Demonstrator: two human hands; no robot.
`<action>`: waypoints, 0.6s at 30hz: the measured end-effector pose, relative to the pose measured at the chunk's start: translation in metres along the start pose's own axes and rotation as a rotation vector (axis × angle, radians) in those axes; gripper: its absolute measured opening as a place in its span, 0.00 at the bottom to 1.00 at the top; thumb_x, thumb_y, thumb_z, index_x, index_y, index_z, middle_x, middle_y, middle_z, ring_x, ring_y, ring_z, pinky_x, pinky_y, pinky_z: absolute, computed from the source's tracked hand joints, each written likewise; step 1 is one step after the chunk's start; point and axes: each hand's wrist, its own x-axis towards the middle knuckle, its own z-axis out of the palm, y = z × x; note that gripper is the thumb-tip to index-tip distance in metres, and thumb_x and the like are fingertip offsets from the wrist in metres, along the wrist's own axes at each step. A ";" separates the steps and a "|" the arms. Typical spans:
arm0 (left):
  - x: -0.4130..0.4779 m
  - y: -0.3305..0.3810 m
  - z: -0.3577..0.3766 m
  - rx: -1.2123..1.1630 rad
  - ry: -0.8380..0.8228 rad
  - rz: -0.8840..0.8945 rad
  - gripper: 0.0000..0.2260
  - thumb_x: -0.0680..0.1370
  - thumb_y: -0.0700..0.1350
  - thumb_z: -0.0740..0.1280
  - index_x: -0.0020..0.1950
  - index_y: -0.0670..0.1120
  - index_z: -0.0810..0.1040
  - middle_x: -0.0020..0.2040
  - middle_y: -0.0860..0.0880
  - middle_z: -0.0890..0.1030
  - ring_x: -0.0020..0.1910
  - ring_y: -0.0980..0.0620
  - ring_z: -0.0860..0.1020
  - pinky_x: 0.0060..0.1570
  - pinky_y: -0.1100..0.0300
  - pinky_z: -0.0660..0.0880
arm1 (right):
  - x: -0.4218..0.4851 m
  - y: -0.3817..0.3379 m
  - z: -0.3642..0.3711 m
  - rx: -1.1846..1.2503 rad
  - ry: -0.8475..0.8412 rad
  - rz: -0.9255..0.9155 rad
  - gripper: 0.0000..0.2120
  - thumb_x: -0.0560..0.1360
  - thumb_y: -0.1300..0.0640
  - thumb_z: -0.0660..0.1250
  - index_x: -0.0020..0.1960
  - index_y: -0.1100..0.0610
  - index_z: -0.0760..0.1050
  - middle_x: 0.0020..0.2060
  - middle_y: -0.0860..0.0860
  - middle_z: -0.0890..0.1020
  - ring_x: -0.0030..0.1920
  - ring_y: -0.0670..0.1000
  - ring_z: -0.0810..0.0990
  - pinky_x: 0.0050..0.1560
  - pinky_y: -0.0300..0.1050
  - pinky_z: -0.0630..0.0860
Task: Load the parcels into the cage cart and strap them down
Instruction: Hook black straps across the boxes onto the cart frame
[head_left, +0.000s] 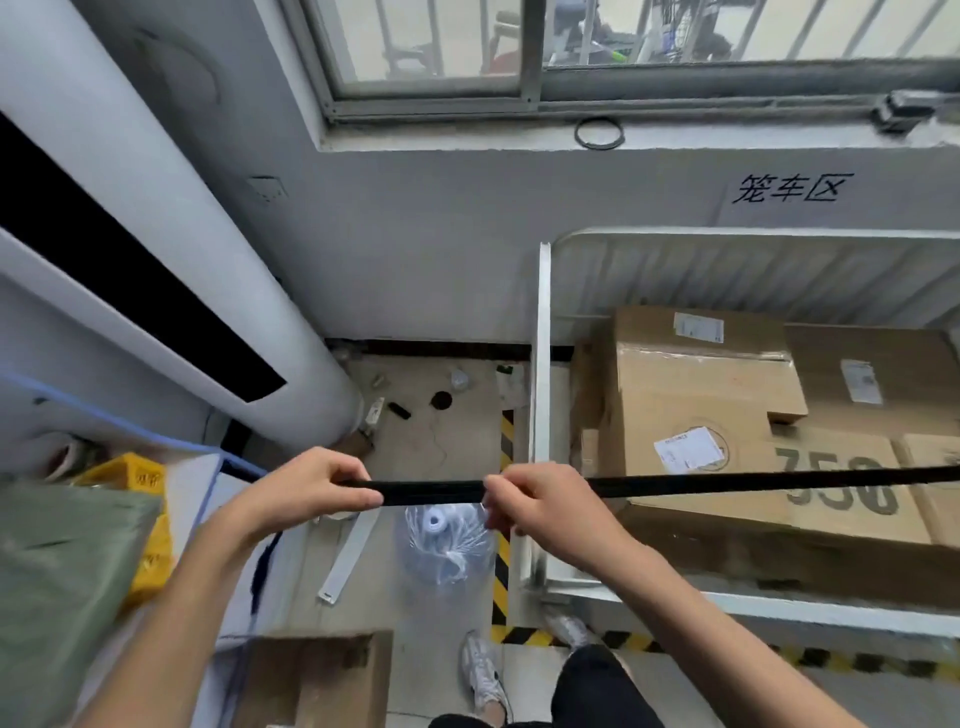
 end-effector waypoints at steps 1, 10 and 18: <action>0.002 0.001 0.003 0.021 -0.017 0.016 0.08 0.73 0.52 0.77 0.39 0.50 0.83 0.31 0.53 0.77 0.31 0.57 0.71 0.34 0.59 0.65 | 0.007 -0.013 0.012 -0.103 0.072 -0.123 0.17 0.80 0.42 0.59 0.52 0.50 0.83 0.44 0.44 0.87 0.46 0.43 0.85 0.50 0.47 0.82; 0.005 0.015 0.027 0.021 0.270 0.207 0.06 0.72 0.56 0.75 0.41 0.56 0.82 0.38 0.56 0.83 0.40 0.57 0.81 0.43 0.55 0.77 | 0.040 -0.013 0.057 0.134 -0.054 -0.076 0.07 0.81 0.55 0.65 0.49 0.54 0.81 0.36 0.49 0.84 0.31 0.47 0.80 0.36 0.48 0.79; 0.045 0.064 0.112 -0.649 0.360 0.010 0.18 0.81 0.59 0.63 0.45 0.46 0.81 0.42 0.48 0.83 0.45 0.49 0.81 0.42 0.65 0.76 | 0.000 0.006 0.022 0.511 0.225 -0.079 0.09 0.82 0.59 0.64 0.51 0.49 0.82 0.35 0.50 0.82 0.29 0.47 0.76 0.29 0.37 0.71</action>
